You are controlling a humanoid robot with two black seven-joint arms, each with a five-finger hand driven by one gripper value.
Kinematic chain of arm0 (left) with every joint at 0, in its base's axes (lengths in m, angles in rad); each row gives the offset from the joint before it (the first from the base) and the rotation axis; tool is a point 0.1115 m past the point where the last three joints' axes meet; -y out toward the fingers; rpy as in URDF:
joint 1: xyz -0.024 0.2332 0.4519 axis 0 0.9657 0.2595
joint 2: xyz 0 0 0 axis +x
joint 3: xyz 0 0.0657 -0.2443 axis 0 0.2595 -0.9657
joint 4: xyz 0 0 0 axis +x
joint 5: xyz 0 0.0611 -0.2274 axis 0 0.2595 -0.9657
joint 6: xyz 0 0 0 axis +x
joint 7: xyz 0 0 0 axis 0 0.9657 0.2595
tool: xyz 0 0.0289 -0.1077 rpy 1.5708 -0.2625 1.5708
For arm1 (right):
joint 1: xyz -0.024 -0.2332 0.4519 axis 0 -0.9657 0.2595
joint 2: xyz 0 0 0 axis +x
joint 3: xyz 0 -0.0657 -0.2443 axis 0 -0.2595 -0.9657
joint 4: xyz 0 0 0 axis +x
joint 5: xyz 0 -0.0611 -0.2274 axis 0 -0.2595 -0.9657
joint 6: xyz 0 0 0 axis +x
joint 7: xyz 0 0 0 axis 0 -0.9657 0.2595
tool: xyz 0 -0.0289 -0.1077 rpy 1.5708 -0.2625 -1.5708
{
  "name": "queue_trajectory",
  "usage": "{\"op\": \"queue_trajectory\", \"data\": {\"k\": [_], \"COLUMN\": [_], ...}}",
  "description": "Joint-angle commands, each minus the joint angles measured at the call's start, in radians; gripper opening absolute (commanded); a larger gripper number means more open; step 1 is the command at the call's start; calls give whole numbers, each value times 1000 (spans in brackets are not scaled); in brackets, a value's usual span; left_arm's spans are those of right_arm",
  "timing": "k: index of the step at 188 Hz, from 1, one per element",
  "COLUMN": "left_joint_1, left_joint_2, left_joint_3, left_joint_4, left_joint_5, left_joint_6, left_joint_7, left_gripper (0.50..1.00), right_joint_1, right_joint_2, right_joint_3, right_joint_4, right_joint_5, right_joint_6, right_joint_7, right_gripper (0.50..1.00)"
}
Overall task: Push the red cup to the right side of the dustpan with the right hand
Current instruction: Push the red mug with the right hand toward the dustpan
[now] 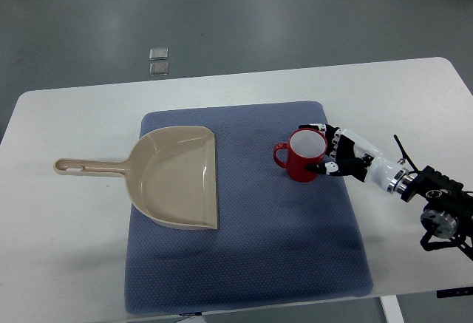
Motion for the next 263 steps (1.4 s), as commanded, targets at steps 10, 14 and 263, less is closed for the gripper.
{"op": "queue_trajectory", "data": {"k": [10,14,263], "left_joint_1": [0,0,0], "left_joint_2": [0,0,0], "left_joint_3": [0,0,0], "left_joint_4": [1,1,3], "left_joint_5": [-1,0,0], "left_joint_6": [0,0,0], "left_joint_7": [0,0,0], "left_gripper": [1000,1000,1000], "right_joint_1": [0,0,18], "right_joint_2": [19,24,230], "right_joint_3": [1,1,-9], "right_joint_4": [-7,-10,-56], "right_joint_5": [0,0,-35], "right_joint_6": [-1,-1,-76], "right_joint_7": [0,0,0], "right_gripper": [936,936,936]}}
